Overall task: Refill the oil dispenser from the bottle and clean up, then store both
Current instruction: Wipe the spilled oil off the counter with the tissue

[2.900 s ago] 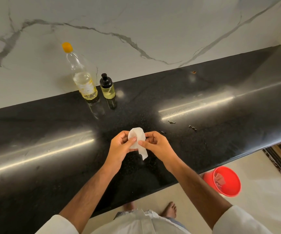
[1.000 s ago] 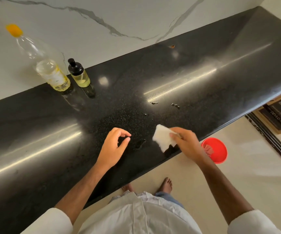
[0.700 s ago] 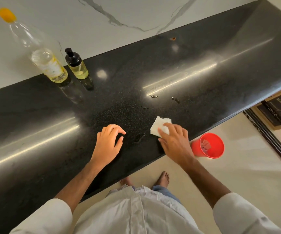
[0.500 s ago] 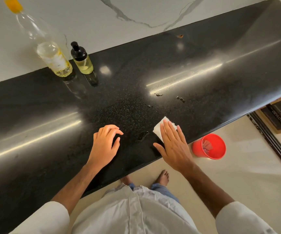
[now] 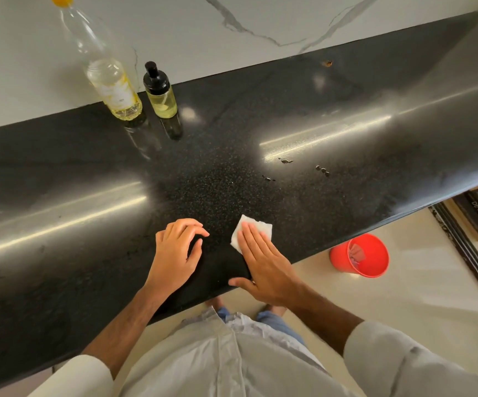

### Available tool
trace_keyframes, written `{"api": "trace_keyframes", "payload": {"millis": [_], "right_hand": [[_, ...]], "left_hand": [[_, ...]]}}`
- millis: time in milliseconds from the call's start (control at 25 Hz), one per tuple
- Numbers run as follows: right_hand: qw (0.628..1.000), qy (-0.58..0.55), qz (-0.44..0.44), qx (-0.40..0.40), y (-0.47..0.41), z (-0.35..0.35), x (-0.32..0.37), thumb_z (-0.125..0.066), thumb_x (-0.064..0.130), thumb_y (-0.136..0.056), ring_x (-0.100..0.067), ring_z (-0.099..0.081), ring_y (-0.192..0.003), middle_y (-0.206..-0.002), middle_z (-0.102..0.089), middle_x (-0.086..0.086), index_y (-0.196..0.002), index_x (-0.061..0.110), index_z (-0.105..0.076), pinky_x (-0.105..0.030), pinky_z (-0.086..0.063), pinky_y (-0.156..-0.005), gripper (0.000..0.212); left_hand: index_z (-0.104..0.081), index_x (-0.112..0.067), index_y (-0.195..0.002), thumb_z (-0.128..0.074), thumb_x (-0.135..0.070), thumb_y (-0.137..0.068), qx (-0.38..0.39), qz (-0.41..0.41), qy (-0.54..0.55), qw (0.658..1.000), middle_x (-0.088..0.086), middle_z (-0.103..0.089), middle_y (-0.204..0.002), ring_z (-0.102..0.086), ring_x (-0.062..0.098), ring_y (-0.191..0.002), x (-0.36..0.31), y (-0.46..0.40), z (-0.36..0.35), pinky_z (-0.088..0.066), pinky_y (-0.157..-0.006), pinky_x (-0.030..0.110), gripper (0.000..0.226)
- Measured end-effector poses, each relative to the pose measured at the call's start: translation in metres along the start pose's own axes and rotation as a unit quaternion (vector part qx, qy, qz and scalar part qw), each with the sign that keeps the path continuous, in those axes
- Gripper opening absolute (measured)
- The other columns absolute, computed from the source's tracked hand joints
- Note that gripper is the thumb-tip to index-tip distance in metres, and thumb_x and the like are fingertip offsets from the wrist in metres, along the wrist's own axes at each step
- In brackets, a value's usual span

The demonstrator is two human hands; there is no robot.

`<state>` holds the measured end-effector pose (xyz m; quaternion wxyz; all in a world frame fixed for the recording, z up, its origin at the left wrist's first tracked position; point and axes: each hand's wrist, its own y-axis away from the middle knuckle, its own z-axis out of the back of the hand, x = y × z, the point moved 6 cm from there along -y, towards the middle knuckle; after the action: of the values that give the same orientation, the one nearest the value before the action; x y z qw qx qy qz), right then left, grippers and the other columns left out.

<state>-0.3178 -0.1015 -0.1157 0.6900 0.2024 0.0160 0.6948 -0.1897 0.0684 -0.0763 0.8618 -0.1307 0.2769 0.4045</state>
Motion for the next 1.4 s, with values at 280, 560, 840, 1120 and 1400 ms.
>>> {"api": "trace_keyframes", "payload": {"millis": [280,560,840,1120,1400], "right_hand": [[0.997,-0.015,-0.075,-0.019,-0.026,0.019,-0.027,-0.023,0.080,-0.096,-0.029,0.016,-0.156,-0.168,0.012,-0.019,-0.161,0.001,0.004,-0.044,0.004,-0.128,0.106],[0.999,0.017,0.011,0.034,0.028,-0.002,-0.019,-0.027,0.080,-0.095,-0.024,0.021,-0.155,-0.168,0.017,-0.014,-0.161,0.006,0.007,-0.043,0.000,-0.129,0.105],[0.998,0.004,0.055,0.037,-0.013,-0.002,0.044,-0.030,0.079,-0.096,-0.027,0.018,-0.156,-0.168,0.012,-0.017,-0.161,0.002,0.001,-0.040,0.010,-0.126,0.106],[0.999,0.024,0.043,0.013,0.005,0.006,-0.029,-0.018,0.079,-0.097,-0.027,0.015,-0.157,-0.169,0.010,-0.016,-0.161,0.002,0.002,-0.048,-0.006,-0.128,0.102],[0.991,0.025,0.126,0.036,0.034,-0.019,0.027,-0.024,0.078,-0.097,-0.025,0.016,-0.157,-0.169,0.010,-0.013,-0.162,0.004,0.000,-0.040,0.004,-0.128,0.102]], "left_hand": [[-0.063,-0.036,-0.111,-0.064,-0.017,-0.097,0.029,0.005,-0.012,0.999,-0.016,-0.051,-0.127,-0.045,0.007,-0.123,0.008,0.011,-0.004,-0.026,-0.100,0.034,0.023],[-0.062,-0.035,-0.110,-0.064,-0.016,-0.096,0.022,0.010,-0.006,1.000,-0.016,-0.051,-0.126,-0.045,0.009,-0.124,0.016,0.024,-0.004,-0.026,-0.100,0.036,0.024],[-0.061,-0.033,-0.115,-0.064,-0.017,-0.096,0.006,0.045,-0.050,0.998,-0.011,-0.052,-0.128,-0.047,0.013,-0.123,0.019,0.055,-0.005,-0.026,-0.097,0.035,0.026],[-0.060,-0.031,-0.118,-0.054,-0.026,-0.095,-0.033,0.088,-0.098,0.991,-0.009,-0.053,-0.130,-0.048,0.015,-0.122,0.016,0.101,-0.006,-0.030,-0.096,0.038,0.025],[-0.059,-0.030,-0.119,-0.052,-0.027,-0.092,-0.040,0.094,-0.108,0.989,-0.010,-0.052,-0.130,-0.046,0.014,-0.122,0.019,0.130,-0.005,-0.027,-0.096,0.036,0.028]]}}
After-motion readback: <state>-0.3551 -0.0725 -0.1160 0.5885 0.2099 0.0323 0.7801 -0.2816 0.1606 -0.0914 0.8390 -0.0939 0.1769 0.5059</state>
